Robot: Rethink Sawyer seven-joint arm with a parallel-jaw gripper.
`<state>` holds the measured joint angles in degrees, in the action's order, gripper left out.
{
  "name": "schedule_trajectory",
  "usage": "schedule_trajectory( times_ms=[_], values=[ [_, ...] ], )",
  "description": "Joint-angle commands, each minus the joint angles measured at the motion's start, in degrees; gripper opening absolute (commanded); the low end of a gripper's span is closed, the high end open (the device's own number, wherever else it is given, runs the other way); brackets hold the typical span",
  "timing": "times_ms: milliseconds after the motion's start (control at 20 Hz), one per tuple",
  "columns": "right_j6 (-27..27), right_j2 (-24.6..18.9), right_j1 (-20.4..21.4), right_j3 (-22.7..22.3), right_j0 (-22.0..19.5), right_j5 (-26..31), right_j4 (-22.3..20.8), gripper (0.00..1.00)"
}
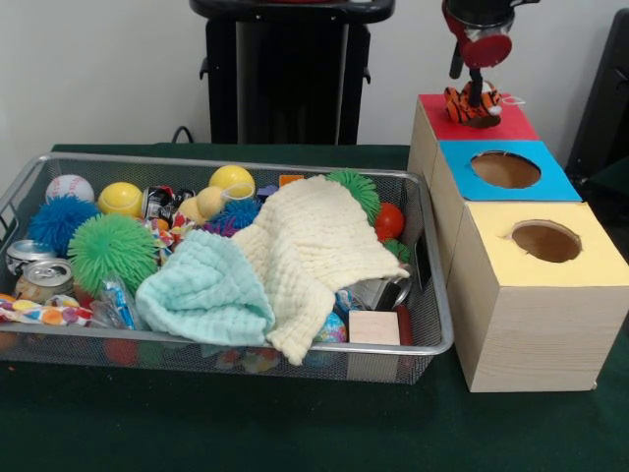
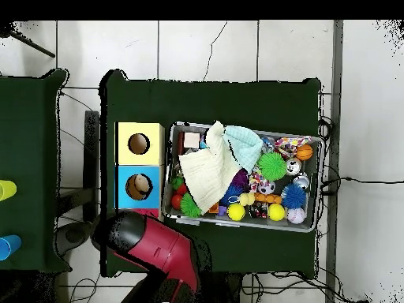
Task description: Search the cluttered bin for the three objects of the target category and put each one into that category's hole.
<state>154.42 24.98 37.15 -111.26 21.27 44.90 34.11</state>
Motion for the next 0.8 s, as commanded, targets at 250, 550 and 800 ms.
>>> schedule_trajectory(
  times_ms=[250, 550, 800],
  values=[
    [9.99, -3.99, 0.58, 1.80, -1.29, 0.86, 0.48, 1.00],
    [8.69, -4.13, 3.88, 2.52, -2.30, 4.07, 0.10, 1.00],
    [8.40, -4.35, 5.85, 3.06, -2.60, 3.61, 0.17, 1.00]
  ],
)
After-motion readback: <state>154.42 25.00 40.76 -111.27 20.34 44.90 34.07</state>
